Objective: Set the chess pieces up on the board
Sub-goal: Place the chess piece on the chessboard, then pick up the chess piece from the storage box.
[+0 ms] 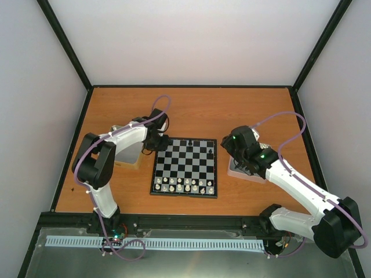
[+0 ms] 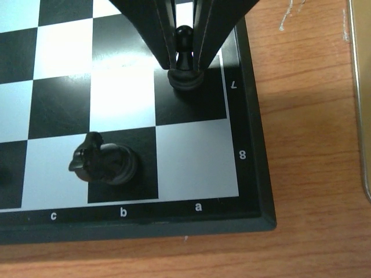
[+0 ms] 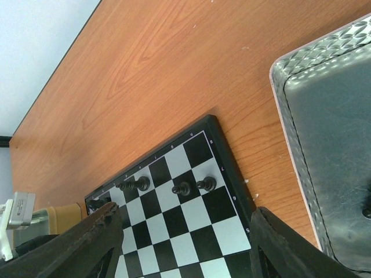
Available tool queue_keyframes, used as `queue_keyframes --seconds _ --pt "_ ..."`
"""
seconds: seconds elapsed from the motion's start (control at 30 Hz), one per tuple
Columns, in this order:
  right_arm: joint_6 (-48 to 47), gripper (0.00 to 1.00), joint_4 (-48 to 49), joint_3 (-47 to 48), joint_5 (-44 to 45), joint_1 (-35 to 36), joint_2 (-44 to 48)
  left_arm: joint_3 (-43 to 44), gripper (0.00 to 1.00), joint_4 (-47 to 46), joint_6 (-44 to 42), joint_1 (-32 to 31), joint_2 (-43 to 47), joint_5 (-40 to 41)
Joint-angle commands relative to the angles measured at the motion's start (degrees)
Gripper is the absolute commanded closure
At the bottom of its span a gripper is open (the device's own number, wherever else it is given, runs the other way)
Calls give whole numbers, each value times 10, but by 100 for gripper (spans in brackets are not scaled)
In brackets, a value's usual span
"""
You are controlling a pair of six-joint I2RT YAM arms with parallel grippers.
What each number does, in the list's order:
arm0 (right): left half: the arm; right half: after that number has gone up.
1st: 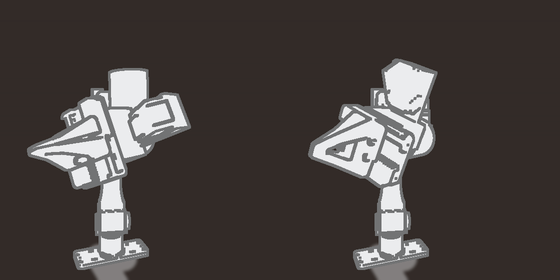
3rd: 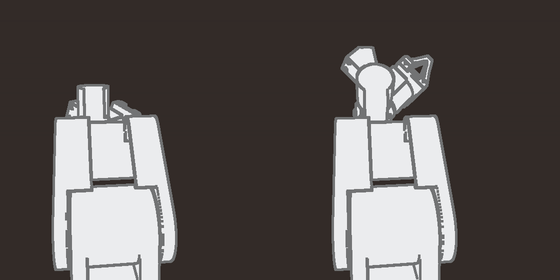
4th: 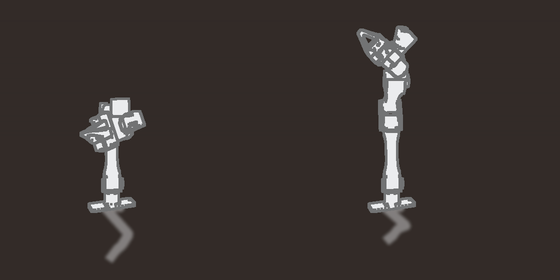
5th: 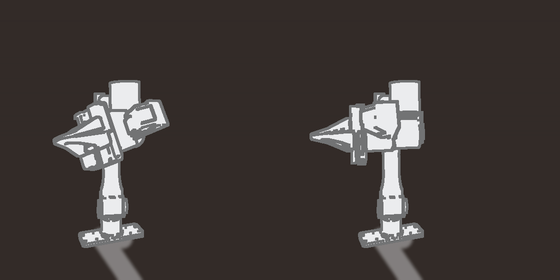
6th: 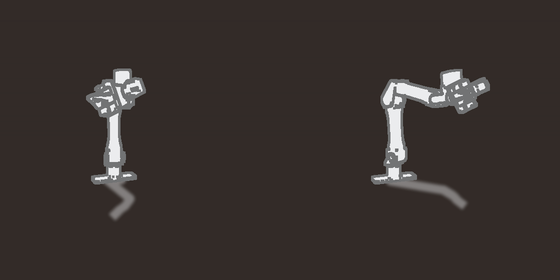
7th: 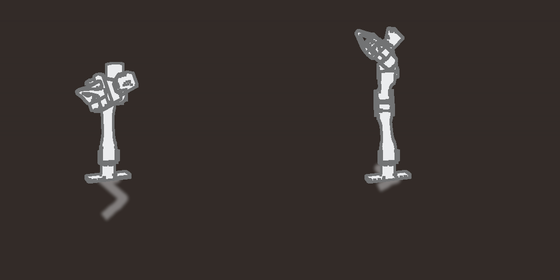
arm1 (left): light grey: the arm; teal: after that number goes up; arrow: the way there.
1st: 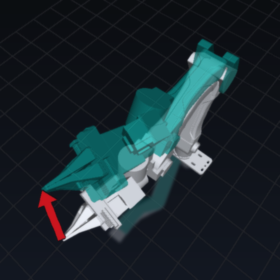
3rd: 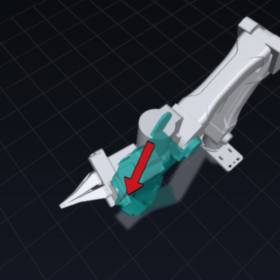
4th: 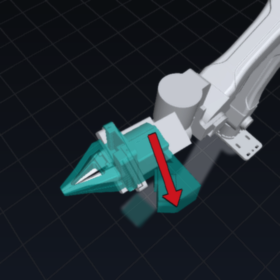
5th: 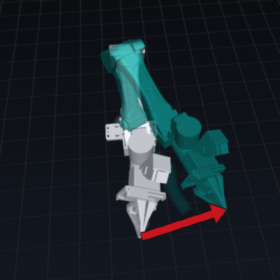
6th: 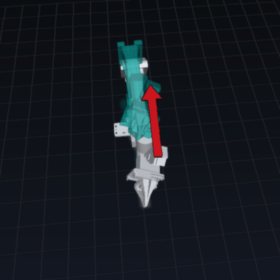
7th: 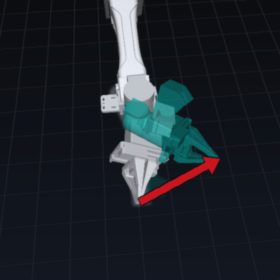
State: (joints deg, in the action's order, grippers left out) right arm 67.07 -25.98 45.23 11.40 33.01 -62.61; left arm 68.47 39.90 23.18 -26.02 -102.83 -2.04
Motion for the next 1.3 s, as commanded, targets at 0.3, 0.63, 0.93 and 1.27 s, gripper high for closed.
queue_keyframes --seconds 0.3,0.63,0.93,1.27 --pt "0 40 -11 -9 11 -3 12 15 86 18 -17 5 -5 3" --pt "-10 40 -25 -6 25 -4 17 38 71 20 -20 5 4 14" --pt "-125 40 -87 -7 23 -68 13 3 65 -26 -29 5 83 10" --pt "-261 47 -123 -24 -24 -173 -72 -64 53 -137 -40 5 238 -57"
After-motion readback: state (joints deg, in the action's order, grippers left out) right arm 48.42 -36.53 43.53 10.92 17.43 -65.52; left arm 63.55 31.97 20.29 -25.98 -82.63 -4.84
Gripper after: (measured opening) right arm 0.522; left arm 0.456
